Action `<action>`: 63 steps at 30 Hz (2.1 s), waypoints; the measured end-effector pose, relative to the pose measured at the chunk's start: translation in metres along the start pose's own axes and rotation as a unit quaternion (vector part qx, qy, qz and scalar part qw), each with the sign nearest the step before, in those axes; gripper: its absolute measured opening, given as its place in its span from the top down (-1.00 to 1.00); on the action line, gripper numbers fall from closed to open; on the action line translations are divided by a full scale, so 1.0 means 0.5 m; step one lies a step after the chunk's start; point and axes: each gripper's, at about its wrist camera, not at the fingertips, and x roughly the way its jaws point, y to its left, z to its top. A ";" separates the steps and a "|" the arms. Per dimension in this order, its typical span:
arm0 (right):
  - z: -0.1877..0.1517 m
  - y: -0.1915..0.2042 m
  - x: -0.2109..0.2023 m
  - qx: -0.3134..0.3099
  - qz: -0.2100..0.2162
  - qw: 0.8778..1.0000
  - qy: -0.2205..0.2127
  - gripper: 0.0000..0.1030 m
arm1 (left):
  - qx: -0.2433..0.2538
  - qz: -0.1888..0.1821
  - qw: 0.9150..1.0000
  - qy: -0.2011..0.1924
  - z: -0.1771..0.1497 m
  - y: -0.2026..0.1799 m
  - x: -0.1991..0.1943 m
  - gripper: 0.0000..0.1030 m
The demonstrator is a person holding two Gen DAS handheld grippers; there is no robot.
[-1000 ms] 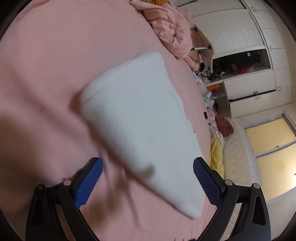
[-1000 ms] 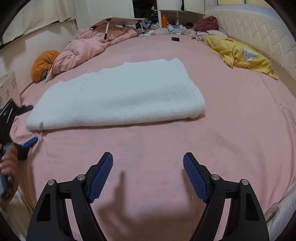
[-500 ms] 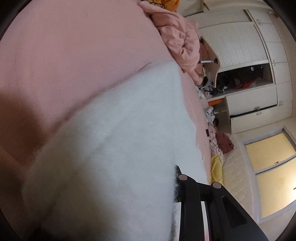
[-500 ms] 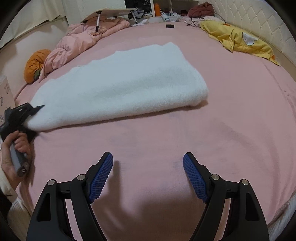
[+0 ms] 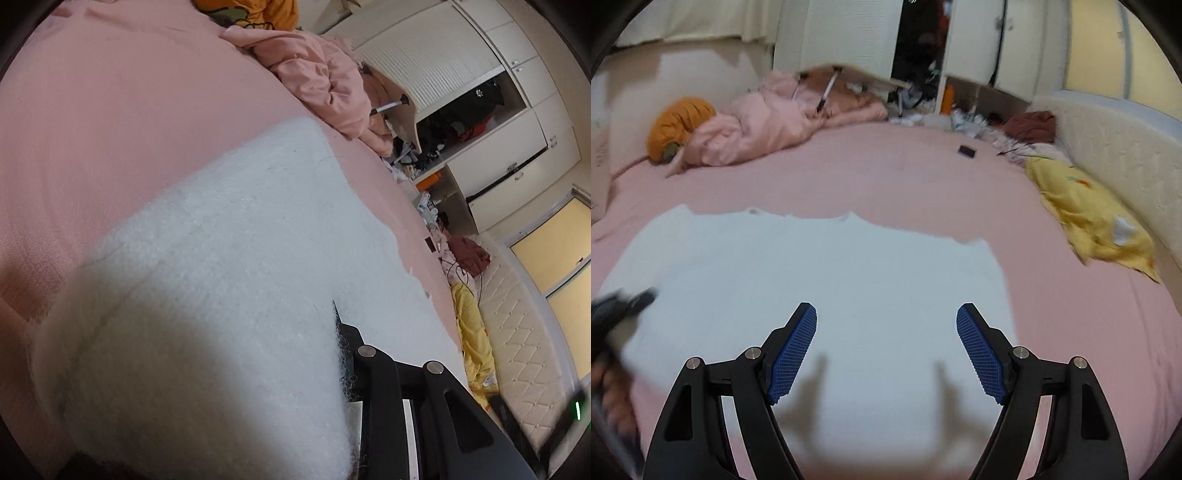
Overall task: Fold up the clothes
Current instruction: 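Close the left tool on the cardigan edge, then lift the gripped edge with the left tool and fold it over the cardigan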
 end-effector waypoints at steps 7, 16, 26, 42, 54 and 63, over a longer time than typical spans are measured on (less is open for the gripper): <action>-0.003 0.008 0.192 0.042 0.035 0.996 0.074 -0.62 | 0.006 -0.013 1.000 -0.007 -0.001 0.009 0.001 0.52; -0.015 0.015 0.196 0.029 0.016 0.997 0.063 -0.70 | 0.011 -0.017 1.000 -0.009 -0.002 0.015 -0.001 0.52; -0.065 -0.021 0.129 0.047 0.033 0.997 0.056 -0.76 | 0.013 -0.017 1.000 -0.010 -0.003 0.020 -0.004 0.52; -0.140 -0.171 -0.081 0.066 0.108 0.991 0.040 -0.89 | 0.035 0.094 0.994 0.037 0.031 -0.061 -0.009 0.52; -0.144 -0.487 -0.124 0.347 0.113 0.931 -0.002 -0.89 | 0.372 0.139 0.916 -0.047 -0.088 -0.511 -0.034 0.53; -0.158 -0.596 -0.112 0.440 0.160 0.883 -0.004 -0.89 | 0.731 0.183 0.657 0.005 -0.581 -0.635 0.142 0.52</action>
